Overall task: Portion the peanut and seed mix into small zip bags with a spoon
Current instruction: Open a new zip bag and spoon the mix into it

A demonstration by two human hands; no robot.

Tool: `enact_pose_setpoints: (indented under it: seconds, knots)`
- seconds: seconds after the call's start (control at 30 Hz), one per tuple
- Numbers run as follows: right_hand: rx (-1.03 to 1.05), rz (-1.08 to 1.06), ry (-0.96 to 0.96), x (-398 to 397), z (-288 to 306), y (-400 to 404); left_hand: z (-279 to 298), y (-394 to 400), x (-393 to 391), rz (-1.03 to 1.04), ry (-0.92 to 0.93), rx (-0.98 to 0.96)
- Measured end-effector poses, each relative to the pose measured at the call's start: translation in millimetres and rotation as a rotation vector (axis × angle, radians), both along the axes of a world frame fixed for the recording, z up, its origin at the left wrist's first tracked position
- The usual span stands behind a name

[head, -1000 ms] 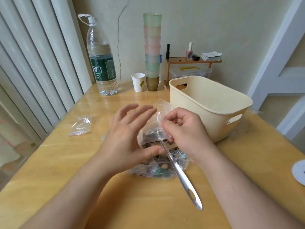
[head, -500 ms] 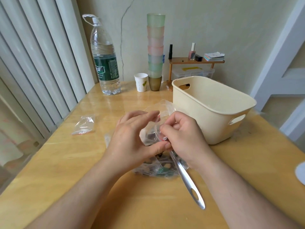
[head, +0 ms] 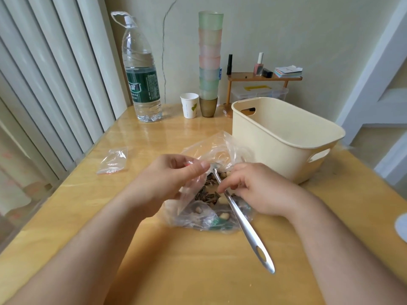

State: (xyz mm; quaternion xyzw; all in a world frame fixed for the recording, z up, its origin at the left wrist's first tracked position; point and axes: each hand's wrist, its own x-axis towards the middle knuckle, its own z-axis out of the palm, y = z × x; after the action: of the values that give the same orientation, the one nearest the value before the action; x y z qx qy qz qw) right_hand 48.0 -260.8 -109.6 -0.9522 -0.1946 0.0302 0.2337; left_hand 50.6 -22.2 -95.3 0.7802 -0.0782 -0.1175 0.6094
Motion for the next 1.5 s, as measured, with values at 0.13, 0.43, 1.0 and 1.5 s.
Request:
enact_pose_setpoints:
  seconds: [0.13, 0.43, 1.0, 1.5]
  knots:
    - [-0.063, 0.019, -0.067, 5.7, -9.3, 4.2, 3.3, 6.3, 1.9, 0.059, 0.076, 0.135]
    - [0.121, -0.111, -0.344, 4.5, 0.2, -2.4, -1.9, 16.5, 7.3, 0.236, -0.236, 0.488]
    - [-0.057, -0.005, -0.431, -6.0, 94.1, 2.9, 15.1, 17.7, -7.5, 0.09, -0.22, 0.625]
    - [-0.233, -0.198, -0.369, -31.8, 65.2, 22.5, 17.3, 2.5, -27.3, -0.571, 0.092, 0.075]
